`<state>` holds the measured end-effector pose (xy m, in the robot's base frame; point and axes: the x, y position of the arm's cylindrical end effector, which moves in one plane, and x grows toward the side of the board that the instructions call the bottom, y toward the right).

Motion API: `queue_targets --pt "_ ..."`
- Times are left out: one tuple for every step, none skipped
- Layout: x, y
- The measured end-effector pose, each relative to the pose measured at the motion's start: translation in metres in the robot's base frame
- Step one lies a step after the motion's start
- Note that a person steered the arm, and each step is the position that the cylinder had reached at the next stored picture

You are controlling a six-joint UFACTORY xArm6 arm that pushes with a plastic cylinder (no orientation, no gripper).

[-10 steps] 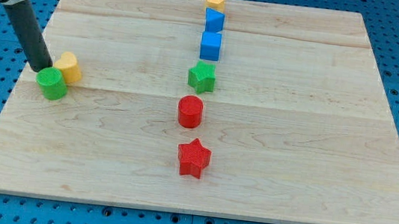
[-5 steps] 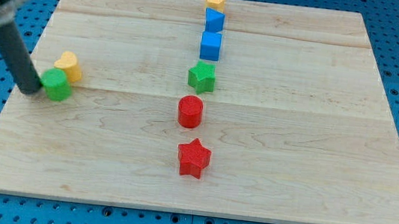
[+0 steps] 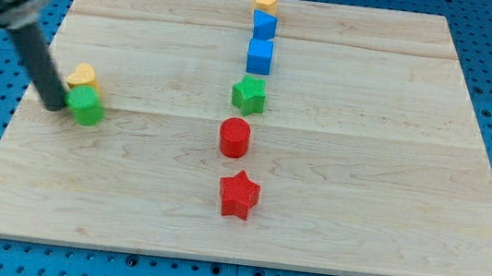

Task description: Move green circle above red circle

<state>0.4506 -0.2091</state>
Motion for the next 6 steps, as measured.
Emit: queue_targets --pt "0.001 0.084" --pt "0.001 0.116" --pt "0.001 0.144" --pt "0.002 0.153" --pt "0.004 0.159" --pt "0.004 0.159"
